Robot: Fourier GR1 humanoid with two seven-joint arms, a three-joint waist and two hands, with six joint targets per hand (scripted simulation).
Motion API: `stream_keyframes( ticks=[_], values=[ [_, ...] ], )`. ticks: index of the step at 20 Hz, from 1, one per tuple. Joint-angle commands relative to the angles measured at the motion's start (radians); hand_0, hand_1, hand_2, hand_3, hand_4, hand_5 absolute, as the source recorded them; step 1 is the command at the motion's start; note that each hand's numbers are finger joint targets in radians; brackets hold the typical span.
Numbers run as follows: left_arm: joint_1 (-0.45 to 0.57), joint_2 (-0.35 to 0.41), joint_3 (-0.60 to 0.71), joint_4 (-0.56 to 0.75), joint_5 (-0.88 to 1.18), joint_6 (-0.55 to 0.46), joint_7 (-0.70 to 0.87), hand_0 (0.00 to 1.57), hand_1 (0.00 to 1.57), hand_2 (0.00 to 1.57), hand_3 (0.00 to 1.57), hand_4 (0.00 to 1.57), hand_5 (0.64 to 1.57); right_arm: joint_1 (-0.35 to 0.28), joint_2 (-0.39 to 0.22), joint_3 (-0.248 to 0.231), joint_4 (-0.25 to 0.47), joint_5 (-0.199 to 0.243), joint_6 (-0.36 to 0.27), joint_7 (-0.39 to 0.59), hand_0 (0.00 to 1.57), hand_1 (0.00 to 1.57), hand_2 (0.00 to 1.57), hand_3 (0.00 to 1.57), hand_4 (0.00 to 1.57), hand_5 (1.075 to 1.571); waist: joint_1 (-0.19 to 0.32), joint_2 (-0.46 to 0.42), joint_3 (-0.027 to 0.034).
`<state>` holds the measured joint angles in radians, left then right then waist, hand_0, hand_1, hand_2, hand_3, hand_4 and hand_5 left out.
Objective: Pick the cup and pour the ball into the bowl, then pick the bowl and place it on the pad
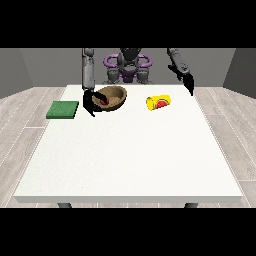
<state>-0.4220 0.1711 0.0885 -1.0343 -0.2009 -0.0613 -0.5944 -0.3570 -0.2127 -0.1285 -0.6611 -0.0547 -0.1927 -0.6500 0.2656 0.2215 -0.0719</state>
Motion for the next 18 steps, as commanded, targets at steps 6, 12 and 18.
stream_keyframes(
  ticks=[6, 12, 18],
  values=[
    [-0.042, -0.022, -0.038, -0.015, -0.019, -0.006, 0.008, 0.0, 0.0, 0.0, 0.0, 0.0, 0.714, 0.082, -0.134, 0.062, 0.06, 0.184, -0.255, 0.272, 1.57, 1.57, 1.57, 1.57, 1.27, 1.571, 0.105, 0.077, 0.0602],
    [-0.048, -0.031, -0.043, 0.02, -0.027, -0.005, 0.034, 0.0, 0.0, 0.0, 0.0, 0.0, 0.712, 0.022, -0.183, 0.081, -0.004, 0.185, -0.22, 0.546, 1.57, 1.57, 1.57, 1.57, 1.15, 1.571, 0.12, -0.014, 0.0645],
    [0.029, -0.02, 0.026, 0.167, 0.005, 0.013, 0.052, 0.0, 0.0, 0.0, 0.0, 0.0, 0.726, 0.016, -0.318, 0.275, -0.137, 0.338, -0.043, 0.847, 1.57, 1.57, 1.57, 1.57, 1.31, 1.554, -0.028, -0.225, 0.0628]
  ],
)
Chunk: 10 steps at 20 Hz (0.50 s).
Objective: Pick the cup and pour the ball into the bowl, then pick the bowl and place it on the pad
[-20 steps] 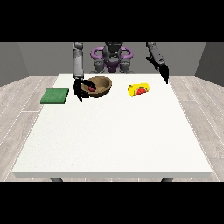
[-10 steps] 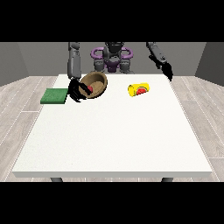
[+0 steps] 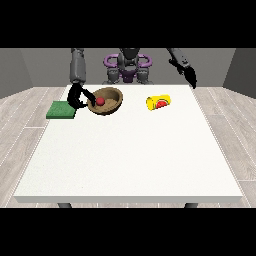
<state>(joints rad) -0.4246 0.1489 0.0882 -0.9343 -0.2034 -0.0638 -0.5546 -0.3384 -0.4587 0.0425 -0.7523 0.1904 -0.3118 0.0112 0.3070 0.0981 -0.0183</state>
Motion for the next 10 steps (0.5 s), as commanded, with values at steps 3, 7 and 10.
stream_keyframes(
  ticks=[3, 7, 10],
  values=[
    [0.061, -0.013, 0.038, 0.101, 0.008, 0.042, -0.004, 0.0, 0.0, 0.0, 0.0, 0.0, 0.729, -0.101, -0.262, 0.112, -0.099, 0.121, 0.242, 0.228, 1.57, 1.57, 1.57, 1.57, 1.53, 1.567, -0.132, -0.126, 0.0107],
    [0.146, 0.044, 0.098, 0.145, 0.036, 0.045, -0.094, 0.0, 0.0, 0.0, 0.0, 0.0, 0.732, -0.123, -0.334, 0.147, -0.179, 0.136, 0.407, 0.22, 1.57, 1.57, 1.57, 1.57, 1.57, 1.554, -0.218, -0.148, 0.0162],
    [0.137, 0.043, 0.123, 0.148, 0.047, 0.08, -0.171, 0.0, 0.0, 0.0, 0.0, 0.0, 0.717, -0.154, -0.35, 0.106, -0.173, 0.161, 0.397, 0.183, 1.57, 1.57, 1.57, 1.47, 1.57, 1.534, -0.241, -0.053, 0.0173]
  ],
)
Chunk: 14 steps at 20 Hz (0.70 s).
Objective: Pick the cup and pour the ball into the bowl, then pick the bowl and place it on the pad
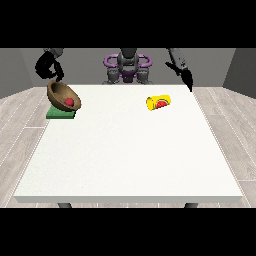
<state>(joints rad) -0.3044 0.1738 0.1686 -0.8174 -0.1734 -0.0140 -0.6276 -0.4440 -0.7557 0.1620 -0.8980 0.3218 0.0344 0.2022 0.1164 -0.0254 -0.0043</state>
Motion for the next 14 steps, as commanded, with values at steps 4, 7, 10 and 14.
stream_keyframes(
  ticks=[4, 7, 10, 14],
  values=[
    [-0.036, 0.135, 0.089, -0.006, 0.074, -0.081, -0.048, 0.0, 0.0, 0.0, 0.0, 0.0, 0.677, -0.065, -0.057, -0.087, 0.037, 0.036, 0.051, -0.057, 1.57, 1.57, 1.57, 1.47, 1.57, 1.534, -0.014, 0.105, 0.0041],
    [-0.03, 0.204, 0.168, 0.037, 0.12, -0.103, -0.209, 0.0, 0.0, 0.0, 0.0, 0.0, 0.701, -0.063, -0.089, -0.153, 0.066, 0.019, -0.029, -0.146, 1.57, 1.57, 1.57, 1.41, 1.57, 1.558, -0.038, 0.241, 0.0038],
    [-0.066, 0.225, 0.185, -0.003, 0.154, -0.138, -0.203, 0.0, 0.0, 0.0, 0.0, 0.46, 1.136, -0.088, -0.111, -0.232, 0.174, 0.002, -0.084, -0.235, 1.57, 1.57, 1.57, 1.54, 1.53, 1.569, 0.016, 0.33, 0.0053],
    [-0.091, 0.272, 0.228, -0.024, 0.219, -0.214, -0.218, 0.0, 0.0, 0.0, 0.0, 0.88, 1.175, -0.077, -0.024, -0.265, 0.24, 0.007, -0.219, -0.295, 1.57, 1.57, 1.57, 1.57, 1.4, 1.562, 0.038, 0.404, 0.0059]
  ],
)
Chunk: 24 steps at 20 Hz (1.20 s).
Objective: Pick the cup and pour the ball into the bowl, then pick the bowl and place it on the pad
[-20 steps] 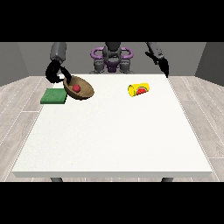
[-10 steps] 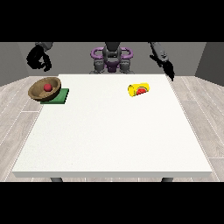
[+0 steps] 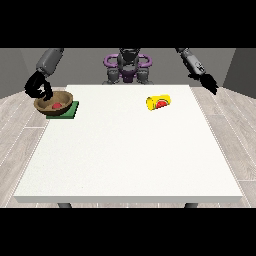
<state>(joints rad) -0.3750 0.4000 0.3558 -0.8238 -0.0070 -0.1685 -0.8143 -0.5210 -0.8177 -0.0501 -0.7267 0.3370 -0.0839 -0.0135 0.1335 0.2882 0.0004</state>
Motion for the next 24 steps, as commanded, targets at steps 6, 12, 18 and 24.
stream_keyframes(
  ticks=[6, 12, 18, 24],
  values=[
    [0.07, 0.072, 0.07, -0.096, 0.089, -0.094, -0.057, 0.0, 0.0, 0.0, 0.0, 0.89, 1.192, -0.035, 0.064, -0.217, 0.219, -0.169, -0.048, -0.16, 1.57, 1.57, 1.57, 1.5, 1.0, 1.451, 0.032, 0.112, 0.003],
    [0.062, 0.058, 0.091, -0.114, 0.111, -0.059, -0.041, 0.0, 0.0, 0.0, 0.0, 0.86, 1.185, -0.118, 0.059, -0.349, 0.284, -0.308, 0.033, -0.117, 1.57, 1.57, 1.49, 1.27, 0.25, 1.415, -0.024, 0.143, 0.0022],
    [0.109, 0.127, 0.116, -0.186, 0.162, -0.132, 0.026, 0.0, 0.0, 0.0, 0.0, 0.86, 1.168, -0.163, -0.074, -0.399, 0.351, -0.328, 0.081, -0.089, 0.0, 0.0, 0.58, 0.0, 0.0, 1.246, 0.002, 0.125, 0.0015],
    [0.131, 0.088, 0.085, -0.205, 0.173, -0.142, 0.087, 0.0, 0.0, 0.0, 0.0, 0.88, 1.213, -0.187, -0.073, -0.398, 0.358, -0.343, 0.125, -0.038, 0.0, 0.0, 0.44, 0.0, 0.0, 1.295, -0.004, 0.04, -0.0001]
  ],
)
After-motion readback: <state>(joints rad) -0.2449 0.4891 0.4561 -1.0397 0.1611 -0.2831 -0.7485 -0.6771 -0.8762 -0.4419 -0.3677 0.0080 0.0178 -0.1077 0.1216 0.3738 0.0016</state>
